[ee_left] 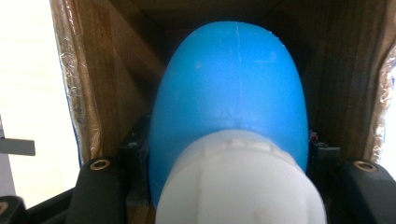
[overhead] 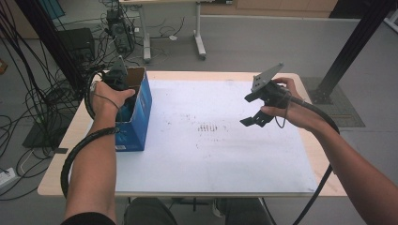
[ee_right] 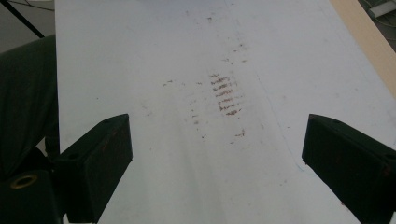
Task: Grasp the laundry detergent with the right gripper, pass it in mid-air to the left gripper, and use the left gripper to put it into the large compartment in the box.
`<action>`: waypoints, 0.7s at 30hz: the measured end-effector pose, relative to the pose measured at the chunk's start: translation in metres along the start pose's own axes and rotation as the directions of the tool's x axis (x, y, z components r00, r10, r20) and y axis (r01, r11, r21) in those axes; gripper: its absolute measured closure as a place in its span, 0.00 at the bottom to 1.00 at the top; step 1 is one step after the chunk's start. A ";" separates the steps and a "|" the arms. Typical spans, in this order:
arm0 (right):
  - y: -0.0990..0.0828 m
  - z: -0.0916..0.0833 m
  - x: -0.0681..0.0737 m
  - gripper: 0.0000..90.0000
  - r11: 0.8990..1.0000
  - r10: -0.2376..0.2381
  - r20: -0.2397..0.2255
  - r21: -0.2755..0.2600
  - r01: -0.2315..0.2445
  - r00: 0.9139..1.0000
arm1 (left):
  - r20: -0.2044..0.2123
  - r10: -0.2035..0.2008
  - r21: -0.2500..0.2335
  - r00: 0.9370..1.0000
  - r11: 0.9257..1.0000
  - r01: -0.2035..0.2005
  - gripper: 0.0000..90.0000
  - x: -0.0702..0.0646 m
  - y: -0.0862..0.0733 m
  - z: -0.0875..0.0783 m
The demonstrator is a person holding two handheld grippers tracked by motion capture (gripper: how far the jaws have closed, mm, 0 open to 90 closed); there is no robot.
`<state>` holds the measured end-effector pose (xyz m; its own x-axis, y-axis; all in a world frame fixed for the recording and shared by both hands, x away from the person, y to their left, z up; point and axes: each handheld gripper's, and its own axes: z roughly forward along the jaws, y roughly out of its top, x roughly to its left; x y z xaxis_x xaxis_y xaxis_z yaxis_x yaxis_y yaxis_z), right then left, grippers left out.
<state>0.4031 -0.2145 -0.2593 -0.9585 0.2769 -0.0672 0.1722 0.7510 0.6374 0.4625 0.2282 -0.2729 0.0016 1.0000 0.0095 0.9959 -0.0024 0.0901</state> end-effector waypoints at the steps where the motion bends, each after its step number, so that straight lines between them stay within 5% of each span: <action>1: 0.000 0.000 0.000 0.09 1.000 0.000 0.000 -0.001 0.000 1.000 | 0.000 0.000 -0.001 1.000 1.000 0.000 0.41 0.000 0.000 0.000; 21: -0.001 -0.001 0.000 0.09 1.000 0.003 0.001 -0.004 -0.003 1.000 | -0.003 0.001 -0.005 1.000 1.000 -0.001 0.41 0.000 0.000 0.000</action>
<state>0.4025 -0.2153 -0.2593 -0.9578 0.2800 -0.0657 0.1746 0.7478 0.6405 0.4622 0.2278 -0.2731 0.0020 0.9999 0.0122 0.9955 -0.0031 0.0952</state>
